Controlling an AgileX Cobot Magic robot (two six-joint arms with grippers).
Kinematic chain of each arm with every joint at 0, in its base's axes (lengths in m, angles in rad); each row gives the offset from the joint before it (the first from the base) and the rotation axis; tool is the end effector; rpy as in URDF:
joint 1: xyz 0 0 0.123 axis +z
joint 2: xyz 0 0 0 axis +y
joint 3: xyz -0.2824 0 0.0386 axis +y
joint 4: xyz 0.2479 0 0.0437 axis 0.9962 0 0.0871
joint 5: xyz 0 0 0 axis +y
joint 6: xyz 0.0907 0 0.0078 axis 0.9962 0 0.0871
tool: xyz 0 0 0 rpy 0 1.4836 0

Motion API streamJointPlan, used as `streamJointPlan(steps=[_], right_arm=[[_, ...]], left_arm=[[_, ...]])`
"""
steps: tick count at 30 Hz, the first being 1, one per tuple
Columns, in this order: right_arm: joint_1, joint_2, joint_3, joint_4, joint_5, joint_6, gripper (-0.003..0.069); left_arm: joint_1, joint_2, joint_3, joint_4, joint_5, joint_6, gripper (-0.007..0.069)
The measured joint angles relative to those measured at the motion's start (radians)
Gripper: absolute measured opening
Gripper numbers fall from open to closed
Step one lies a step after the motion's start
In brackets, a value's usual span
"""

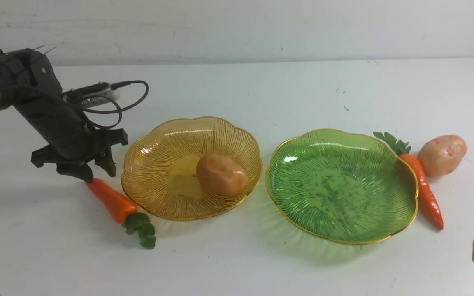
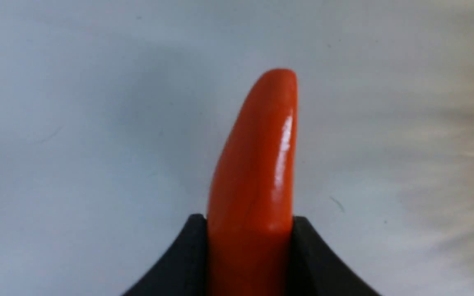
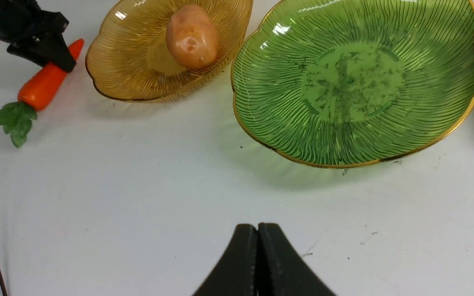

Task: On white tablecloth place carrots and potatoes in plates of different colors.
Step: 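Pick up the carrot from the table and place it on the green plate with the left gripper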

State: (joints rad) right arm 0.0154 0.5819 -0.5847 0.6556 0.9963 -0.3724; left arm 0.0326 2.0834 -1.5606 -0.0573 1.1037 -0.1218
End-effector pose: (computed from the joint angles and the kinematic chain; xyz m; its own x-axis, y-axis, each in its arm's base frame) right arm 0.0870 0.0480 0.2989 -0.7230 0.0090 -0.6908 -0.3543 0.8535 0.3820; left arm 0.4115 0.0088 0.1734 -0.9835 -0.1790 -0.0243 -0.1775 0.9826 -0.0553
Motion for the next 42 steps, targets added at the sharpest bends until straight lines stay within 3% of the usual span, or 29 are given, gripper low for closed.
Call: streamJointPlan(steps=[4,6,11,15,19,22,25,27,30,32,35,37,42], right_arm=[[0.0,0.0,0.0,-0.061,0.002,0.036,-0.0015],[0.0,0.0,0.0,-0.12,-0.009,0.074,-0.0015],[0.0,0.0,0.0,-0.283,-0.023,0.183,-0.0015],[0.0,0.0,0.0,-0.342,-0.018,0.229,-0.0015],[0.0,0.001,-0.002,-0.443,-0.014,0.295,-0.0015],[0.0,0.02,-0.029,-0.533,0.0,0.384,-0.0015],[0.0,0.089,-0.094,-0.6,0.063,0.435,-0.0015],[0.0,0.156,-0.142,-0.609,0.101,0.438,-0.0015],[0.0,0.303,-0.225,-0.623,0.115,0.438,-0.0015],[0.0,0.411,-0.284,-0.63,0.116,0.438,-0.0015],[0.0,0.547,-0.355,-0.611,0.118,0.425,0.0001],[-0.007,0.636,-0.402,-0.592,0.115,0.4,0.0046],[-0.073,0.84,-0.467,-0.529,0.07,0.345,0.026]], left_arm=[[-0.017,-0.105,-0.129,-0.046,0.044,0.038,0.0179],[-0.069,-0.165,-0.2,-0.146,0.033,0.106,0.0179],[-0.331,-0.18,-0.265,-0.434,-0.101,0.312,0.0179],[-0.521,-0.109,-0.265,-0.477,-0.272,0.387,0.0179],[-0.623,-0.001,-0.271,-0.479,-0.427,0.383,0.0206],[-0.646,0.064,-0.293,-0.48,-0.45,0.357,0.0267],[-0.647,0.119,-0.326,-0.479,-0.449,0.334,0.0456],[-0.646,0.124,-0.341,-0.479,-0.431,0.33,0.0529],[-0.639,0.116,-0.381,-0.477,-0.35,0.316,0.0566],[-0.62,0.088,-0.43,-0.463,-0.205,0.293,0.0496],[-0.592,0.017,-0.48,-0.403,-0.022,0.282,0.0253],[-0.569,-0.069,-0.489,-0.278,0.096,0.285,0.006],[-0.532,-0.221,-0.465,-0.073,0.134,0.251,-0.0001]])
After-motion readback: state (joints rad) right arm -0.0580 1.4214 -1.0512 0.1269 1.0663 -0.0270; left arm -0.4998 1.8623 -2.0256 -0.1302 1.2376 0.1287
